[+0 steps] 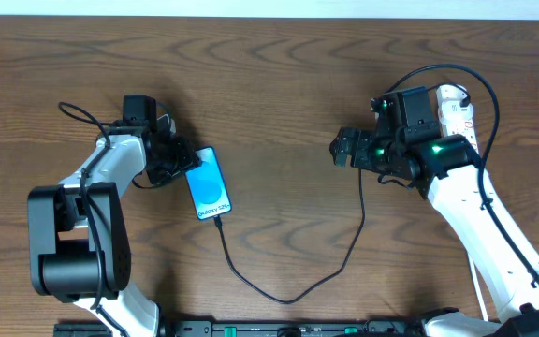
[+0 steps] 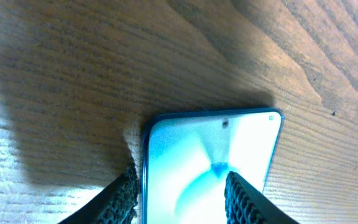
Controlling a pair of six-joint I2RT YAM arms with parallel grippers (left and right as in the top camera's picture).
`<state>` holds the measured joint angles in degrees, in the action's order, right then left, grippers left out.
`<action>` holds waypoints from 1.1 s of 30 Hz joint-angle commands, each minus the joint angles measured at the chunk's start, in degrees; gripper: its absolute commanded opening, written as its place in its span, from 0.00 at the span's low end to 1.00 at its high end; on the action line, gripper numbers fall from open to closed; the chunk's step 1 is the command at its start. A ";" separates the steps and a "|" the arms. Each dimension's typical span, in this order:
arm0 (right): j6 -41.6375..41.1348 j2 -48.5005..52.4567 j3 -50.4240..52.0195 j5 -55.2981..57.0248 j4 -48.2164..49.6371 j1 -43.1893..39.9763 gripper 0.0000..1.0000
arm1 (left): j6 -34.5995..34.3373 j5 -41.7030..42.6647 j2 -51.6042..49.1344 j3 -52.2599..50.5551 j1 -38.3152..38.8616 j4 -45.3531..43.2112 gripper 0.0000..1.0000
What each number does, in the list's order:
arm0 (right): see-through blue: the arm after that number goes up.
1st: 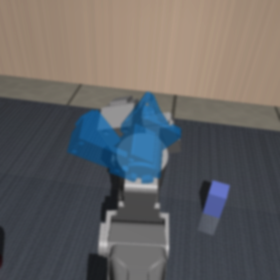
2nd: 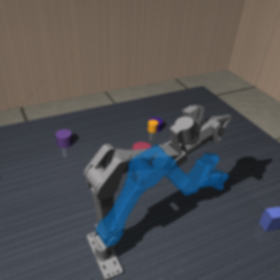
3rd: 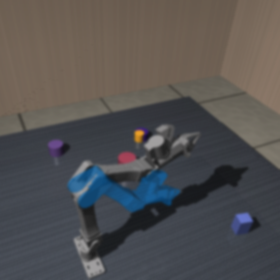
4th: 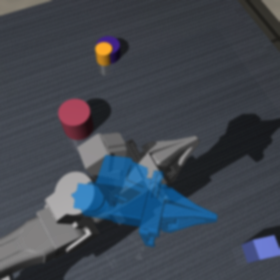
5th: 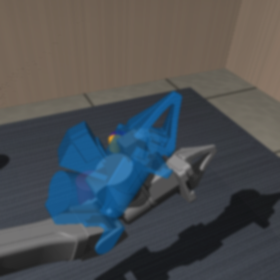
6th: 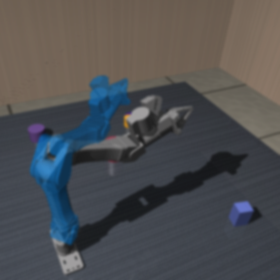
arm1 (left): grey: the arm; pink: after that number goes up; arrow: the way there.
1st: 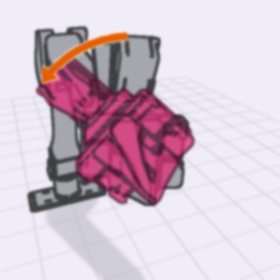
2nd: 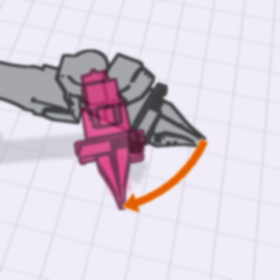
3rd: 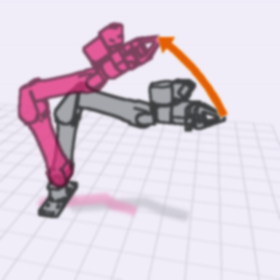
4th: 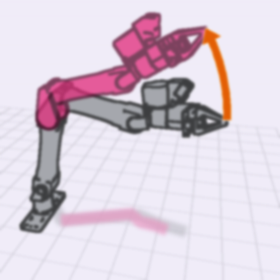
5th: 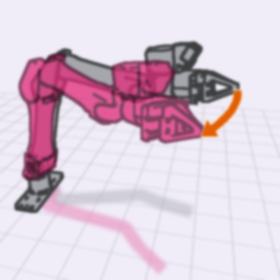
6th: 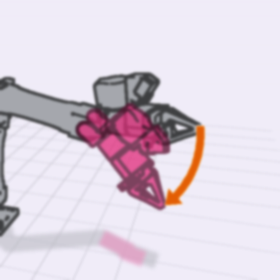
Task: Plug charger to phone and switch on socket
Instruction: 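Lower the plugged-in phone flat onto the table with the left gripper, then open the left gripper and release the phone on the table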
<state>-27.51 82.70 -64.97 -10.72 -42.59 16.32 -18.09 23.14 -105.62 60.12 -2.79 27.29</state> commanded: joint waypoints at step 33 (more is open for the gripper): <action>1.46 -0.61 -0.09 0.76 -0.96 0.28 0.99 | 14.86 -22.32 32.89 8.15 5.25 21.49 0.97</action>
<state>-26.65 82.70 -64.97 -10.48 -43.53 16.32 -5.48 2.17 -78.96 67.55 -0.34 47.66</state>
